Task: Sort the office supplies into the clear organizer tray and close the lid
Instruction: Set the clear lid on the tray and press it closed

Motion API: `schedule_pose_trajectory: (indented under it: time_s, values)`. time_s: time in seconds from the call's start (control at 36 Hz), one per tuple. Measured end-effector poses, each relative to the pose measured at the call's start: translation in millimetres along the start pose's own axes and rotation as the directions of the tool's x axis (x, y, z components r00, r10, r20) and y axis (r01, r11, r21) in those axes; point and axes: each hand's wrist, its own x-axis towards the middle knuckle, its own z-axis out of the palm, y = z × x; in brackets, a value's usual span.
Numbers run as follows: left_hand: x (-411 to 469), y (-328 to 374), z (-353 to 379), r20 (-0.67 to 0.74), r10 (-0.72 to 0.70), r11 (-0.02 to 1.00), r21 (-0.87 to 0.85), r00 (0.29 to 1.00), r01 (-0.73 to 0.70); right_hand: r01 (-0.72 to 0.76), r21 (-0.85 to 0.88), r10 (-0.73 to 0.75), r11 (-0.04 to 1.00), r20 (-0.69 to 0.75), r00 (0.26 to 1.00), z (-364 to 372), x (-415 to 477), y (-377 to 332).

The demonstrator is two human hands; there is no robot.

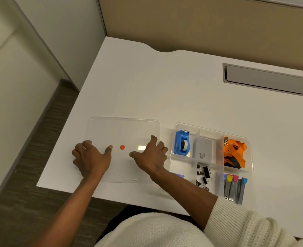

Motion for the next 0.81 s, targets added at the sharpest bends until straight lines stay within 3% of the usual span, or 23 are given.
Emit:
schedule_pose_trajectory:
  time_s: [0.17,0.33,0.42,0.61,0.81]
  values:
    - [14.6,-2.2,-16.3,-0.003,-0.075,0.988,-0.133,0.997,0.074,-0.023,0.204,0.027,0.979,-0.016,0.999,-17.9,-1.9,-7.3]
    - [25.6,-0.5,-36.2,-0.019,-0.131,0.973,-0.192,0.991,0.125,0.07,0.281,-0.061,0.957,-0.041,0.997,-33.9,-16.4,-9.8]
    - [23.3,6.8,-43.1,-0.013,-0.13,0.962,-0.244,0.991,0.123,0.141,0.238,-0.123,0.961,-0.089,0.988,-46.8,-26.1,-6.9]
    - [-9.8,46.8,-28.7,-0.006,0.023,0.963,-0.27,1.0,-0.023,0.233,0.138,-0.19,0.963,-0.271,0.944,-98.0,-36.9,36.1]
    - [-68.9,98.5,-1.1,0.052,0.211,0.932,-0.312,0.976,-0.185,0.137,0.155,-0.051,0.978,-0.458,0.887,-155.6,-38.5,112.5]
